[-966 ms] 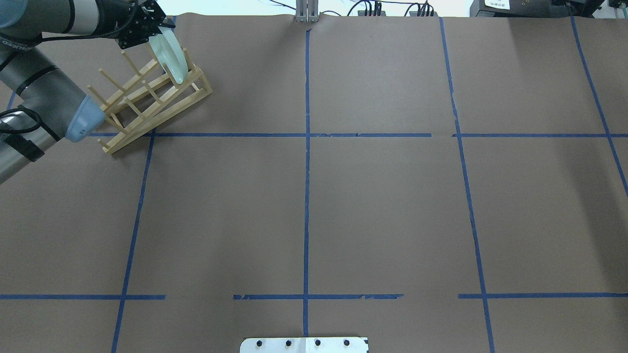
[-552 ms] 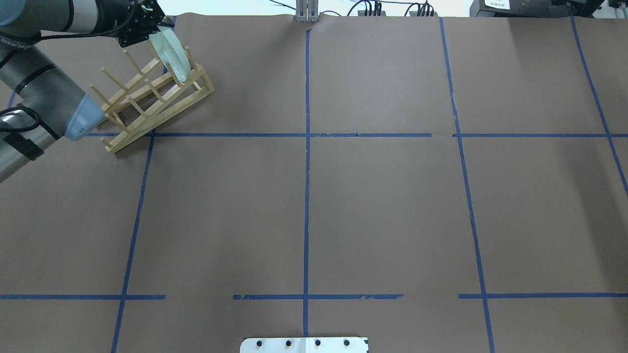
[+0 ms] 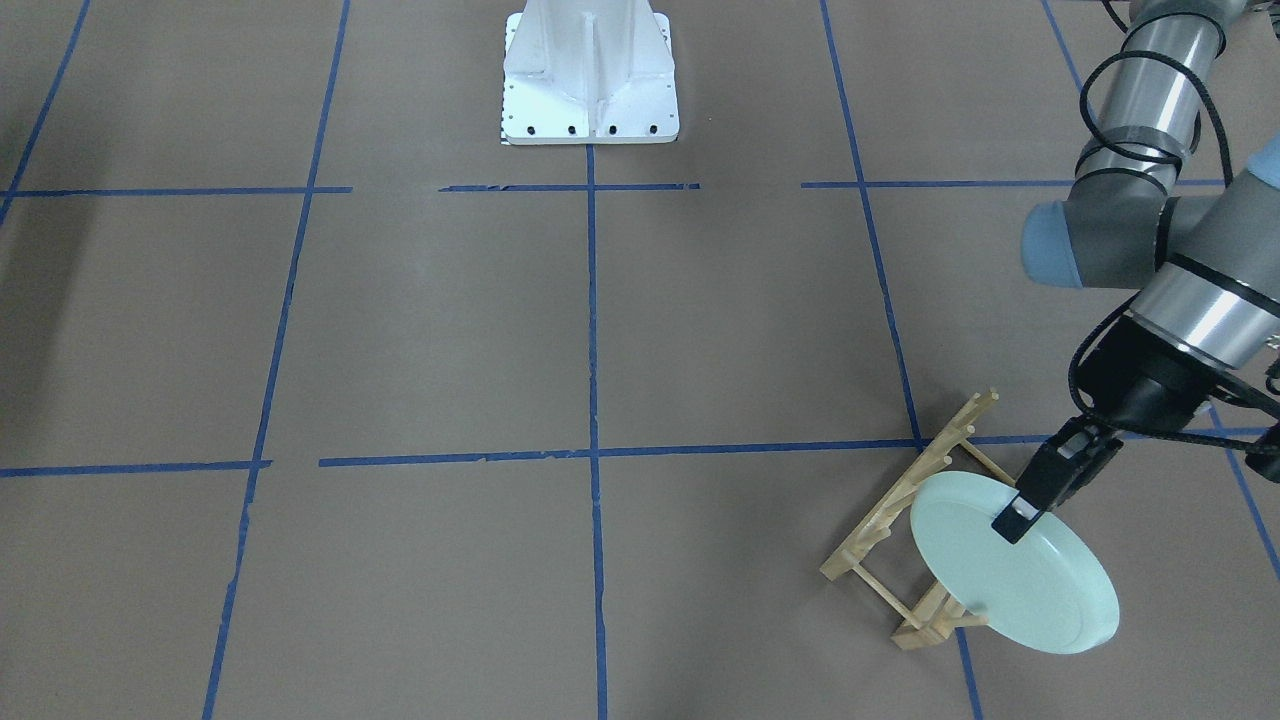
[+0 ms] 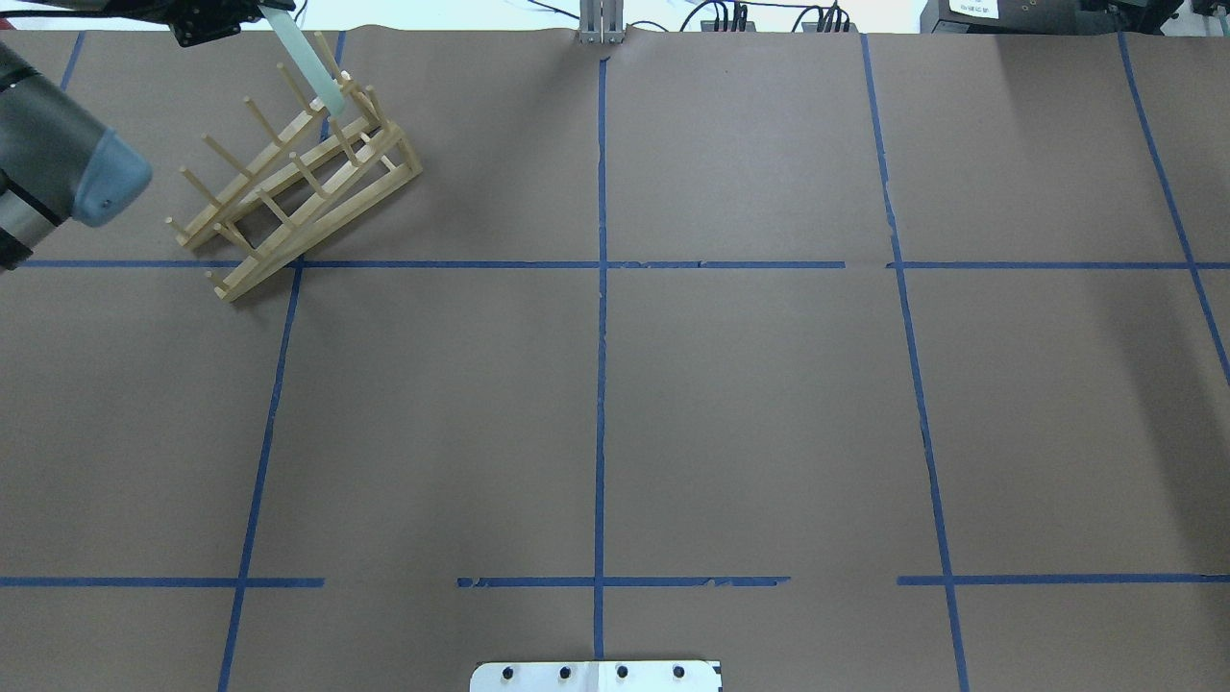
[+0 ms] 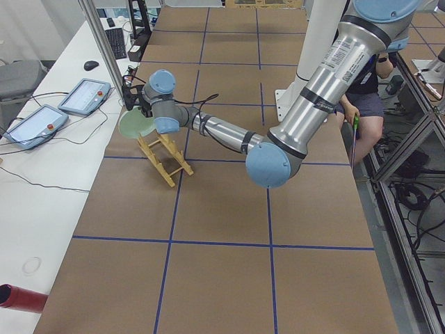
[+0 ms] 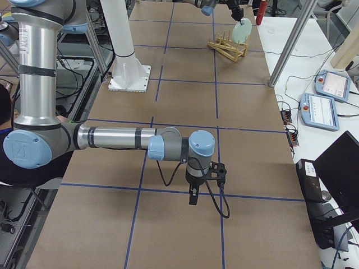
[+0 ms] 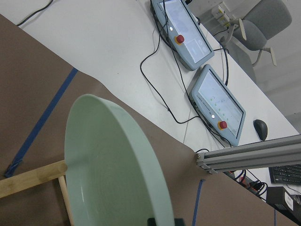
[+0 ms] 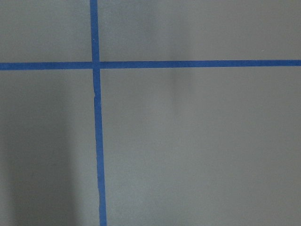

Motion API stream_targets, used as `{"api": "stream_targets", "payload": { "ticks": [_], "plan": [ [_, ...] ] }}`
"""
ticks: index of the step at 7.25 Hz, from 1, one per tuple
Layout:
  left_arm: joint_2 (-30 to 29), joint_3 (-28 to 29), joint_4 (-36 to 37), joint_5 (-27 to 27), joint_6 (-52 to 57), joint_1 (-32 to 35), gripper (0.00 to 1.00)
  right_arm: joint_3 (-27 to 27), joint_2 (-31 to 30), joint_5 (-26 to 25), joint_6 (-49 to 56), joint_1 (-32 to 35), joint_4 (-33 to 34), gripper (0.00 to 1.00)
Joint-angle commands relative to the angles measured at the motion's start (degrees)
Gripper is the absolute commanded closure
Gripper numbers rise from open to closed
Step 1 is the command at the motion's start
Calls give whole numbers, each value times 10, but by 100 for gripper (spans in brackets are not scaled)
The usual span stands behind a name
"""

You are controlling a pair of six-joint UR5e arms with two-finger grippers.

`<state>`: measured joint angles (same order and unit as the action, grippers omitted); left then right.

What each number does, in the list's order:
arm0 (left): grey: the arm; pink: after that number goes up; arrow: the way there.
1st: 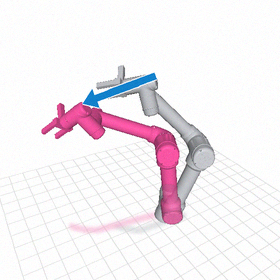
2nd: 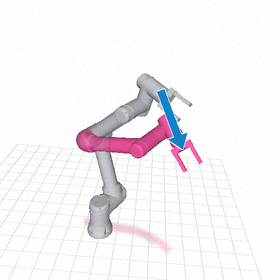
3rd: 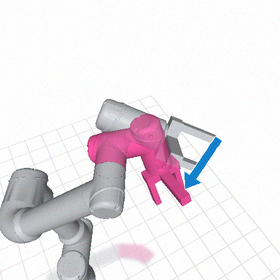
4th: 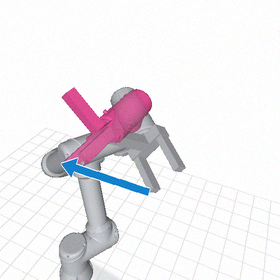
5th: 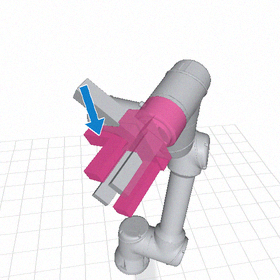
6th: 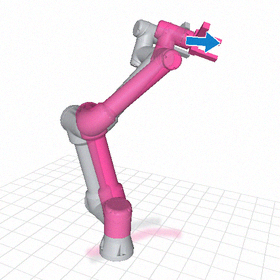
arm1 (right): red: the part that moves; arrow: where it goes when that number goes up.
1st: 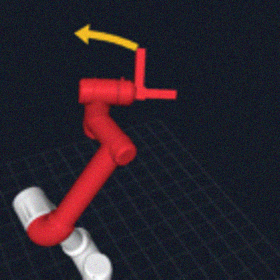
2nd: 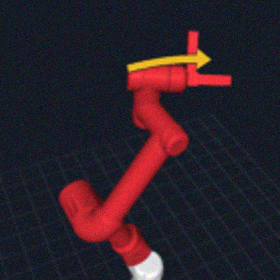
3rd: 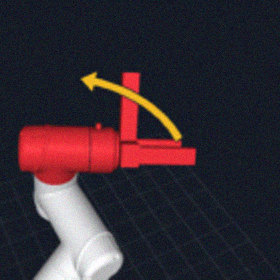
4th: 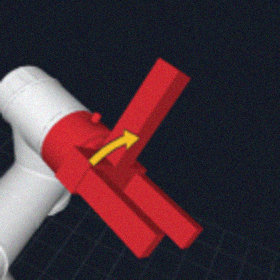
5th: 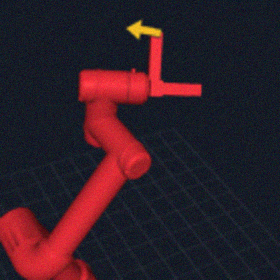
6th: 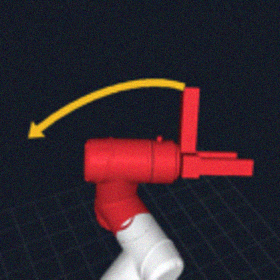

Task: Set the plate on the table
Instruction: 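Lift the green plate upward out of the wooden rack with the left gripper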

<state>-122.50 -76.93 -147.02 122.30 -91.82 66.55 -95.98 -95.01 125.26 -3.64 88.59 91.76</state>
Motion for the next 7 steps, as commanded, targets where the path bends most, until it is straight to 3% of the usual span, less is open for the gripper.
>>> {"api": "stream_targets", "payload": {
  "ticks": [1,3,5,6,7],
  "plan": [
    [-39,-14,77,78,11,51,100,0,0,0,-1,0,0,0],
    [-42,-113,196,131,45,69,100,0,0,0,0,0,0,0],
    [-44,-223,379,124,185,68,100,0,0,0,0,0,0,0],
    [-48,-267,450,90,232,62,100,0,0,0,0,-1,0,0],
    [-55,-319,546,27,279,16,100,0,0,0,-1,0,0,0]
  ]
}}
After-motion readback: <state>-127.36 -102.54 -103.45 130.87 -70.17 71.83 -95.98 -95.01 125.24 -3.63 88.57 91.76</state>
